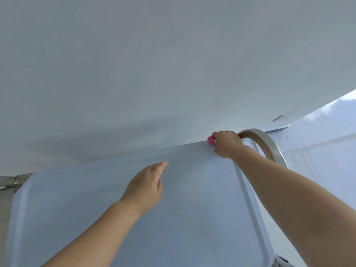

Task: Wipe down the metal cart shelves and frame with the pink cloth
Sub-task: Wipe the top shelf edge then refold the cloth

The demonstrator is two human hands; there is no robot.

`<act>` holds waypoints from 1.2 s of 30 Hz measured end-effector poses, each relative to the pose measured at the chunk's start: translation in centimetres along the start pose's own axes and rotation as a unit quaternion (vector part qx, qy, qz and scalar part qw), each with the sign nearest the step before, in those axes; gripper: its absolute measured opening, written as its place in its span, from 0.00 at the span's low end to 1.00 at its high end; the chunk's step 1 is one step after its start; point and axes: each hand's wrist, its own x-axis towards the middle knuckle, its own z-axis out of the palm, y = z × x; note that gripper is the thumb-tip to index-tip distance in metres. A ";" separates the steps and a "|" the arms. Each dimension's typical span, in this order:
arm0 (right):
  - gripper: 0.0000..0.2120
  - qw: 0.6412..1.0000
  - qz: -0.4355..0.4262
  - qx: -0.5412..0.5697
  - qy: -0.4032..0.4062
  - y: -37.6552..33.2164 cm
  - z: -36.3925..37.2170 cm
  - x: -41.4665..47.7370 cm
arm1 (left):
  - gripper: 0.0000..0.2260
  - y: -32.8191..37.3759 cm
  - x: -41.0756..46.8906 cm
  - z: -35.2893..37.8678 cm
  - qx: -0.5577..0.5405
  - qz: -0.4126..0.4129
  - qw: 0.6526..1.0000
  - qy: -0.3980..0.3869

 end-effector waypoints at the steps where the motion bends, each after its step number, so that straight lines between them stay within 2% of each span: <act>1: 0.15 1.000 0.004 -0.001 -0.008 -0.1 -0.2 -0.1 | 0.21 0.3 -0.1 -0.1 0.000 0.001 1.000 0.001; 6: 0.15 0.995 0.040 0.085 -0.041 -0.7 -1.7 -1.1 | 0.21 1.3 -1.2 -1.7 0.005 -0.002 1.000 0.020; 10: 0.18 0.982 0.027 0.183 -0.036 -2.1 -3.7 -3.6 | 0.21 2.0 -3.0 -3.4 0.010 0.001 0.999 0.044; 14: 0.15 0.968 0.011 0.248 -0.029 -4.4 -6.8 -8.4 | 0.20 3.0 -5.2 -5.7 0.016 0.011 0.998 0.061; 17: 0.22 0.961 -0.016 0.276 -0.029 -6.6 -8.8 -13.0 | 0.19 3.8 -7.9 -7.5 0.006 0.022 0.996 0.084; 24: 0.20 0.903 -0.095 0.418 0.040 -11.9 -11.1 -26.8 | 0.24 5.2 -17.2 -10.9 -0.124 0.038 0.980 0.151; 27: 0.17 0.865 -0.139 0.480 0.042 -13.6 -11.0 -32.8 | 0.27 6.1 -20.9 -11.6 -0.209 0.052 0.966 0.145; 30: 0.13 0.841 -0.167 0.513 0.038 -14.1 -10.1 -37.2 | 0.13 7.2 -23.9 -11.2 -0.290 0.076 0.950 0.083; 32: 0.13 0.835 -0.176 0.519 0.036 -13.8 -9.3 -39.1 | 0.07 7.7 -25.5 -10.4 -0.321 0.081 0.941 0.074; 36: 0.13 0.846 -0.178 0.497 0.077 -12.0 -7.7 -41.7 | 0.06 9.2 -27.8 -8.7 -0.340 0.096 0.930 0.104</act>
